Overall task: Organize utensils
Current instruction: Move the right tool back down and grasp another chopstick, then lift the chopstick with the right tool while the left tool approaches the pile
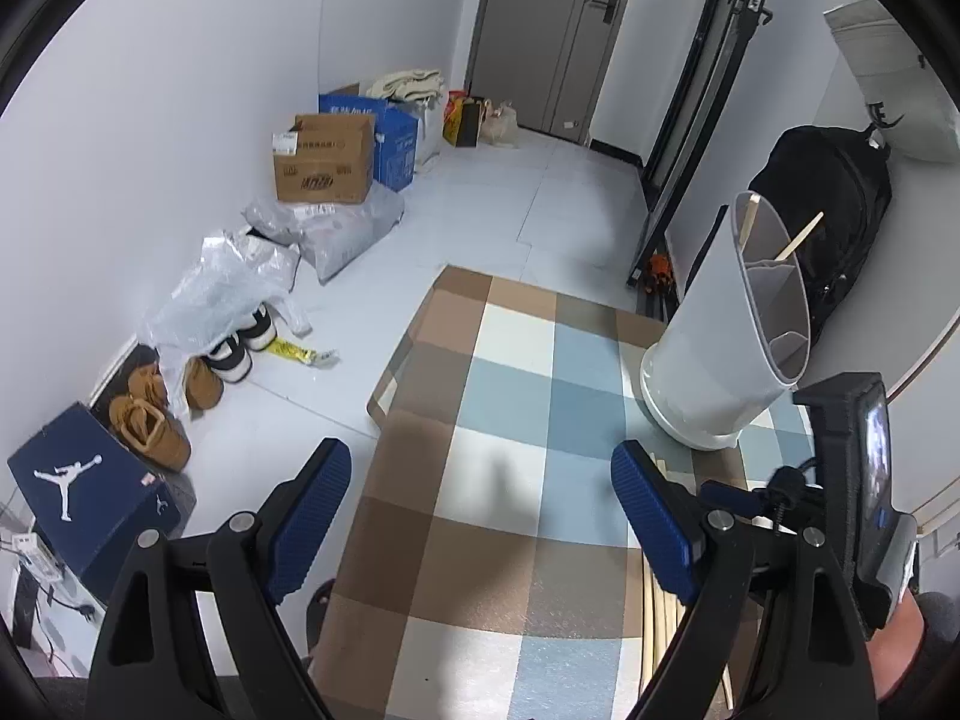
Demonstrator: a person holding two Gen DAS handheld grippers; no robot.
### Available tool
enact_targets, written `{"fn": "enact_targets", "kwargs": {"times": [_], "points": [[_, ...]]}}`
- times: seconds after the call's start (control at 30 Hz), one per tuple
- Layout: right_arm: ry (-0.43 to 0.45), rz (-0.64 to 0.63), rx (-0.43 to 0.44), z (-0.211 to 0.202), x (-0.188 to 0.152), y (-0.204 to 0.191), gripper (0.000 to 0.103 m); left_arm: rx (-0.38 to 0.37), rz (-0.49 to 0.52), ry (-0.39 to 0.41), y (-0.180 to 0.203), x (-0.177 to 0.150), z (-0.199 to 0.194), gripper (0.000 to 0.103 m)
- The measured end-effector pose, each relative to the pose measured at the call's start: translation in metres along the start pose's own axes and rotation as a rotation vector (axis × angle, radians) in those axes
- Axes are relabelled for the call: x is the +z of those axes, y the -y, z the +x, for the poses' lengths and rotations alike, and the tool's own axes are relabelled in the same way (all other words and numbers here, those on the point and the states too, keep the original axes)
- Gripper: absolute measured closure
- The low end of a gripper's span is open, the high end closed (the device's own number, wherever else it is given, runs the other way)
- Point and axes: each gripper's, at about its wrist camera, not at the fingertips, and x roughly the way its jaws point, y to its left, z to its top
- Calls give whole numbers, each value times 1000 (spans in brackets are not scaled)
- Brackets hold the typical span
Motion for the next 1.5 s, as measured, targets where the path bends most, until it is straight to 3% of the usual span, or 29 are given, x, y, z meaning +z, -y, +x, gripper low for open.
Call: {"fn": "enact_targets", "kwargs": {"times": [0.07, 0.2, 0.27, 0.43, 0.5, 0.87, 1.07, 1.5], "points": [[-2, 1, 6, 1, 1, -3, 86, 3, 17, 18, 2, -1, -3, 17], [-14, 9, -3, 1, 5, -7, 86, 2, 24, 2, 2, -2, 1, 17], [-16, 52, -1, 2, 5, 0, 94, 3, 16, -6, 1, -2, 3, 17], [-13, 99, 13, -4, -2, 9, 96, 29, 22, 4, 0, -2, 3, 17], [-1, 109, 21, -10, -8, 14, 103, 38, 29, 2, 1, -4, 5, 17], [112, 220, 120, -58, -28, 54, 103, 54, 97, -42, 18, -14, 17, 17], [41, 137, 174, -40, -19, 37, 100, 56, 92, -75, 23, -17, 20, 17], [-17, -24, 66, -10, -3, 8, 93, 48, 45, -133, 18, -19, 30, 18]]}}
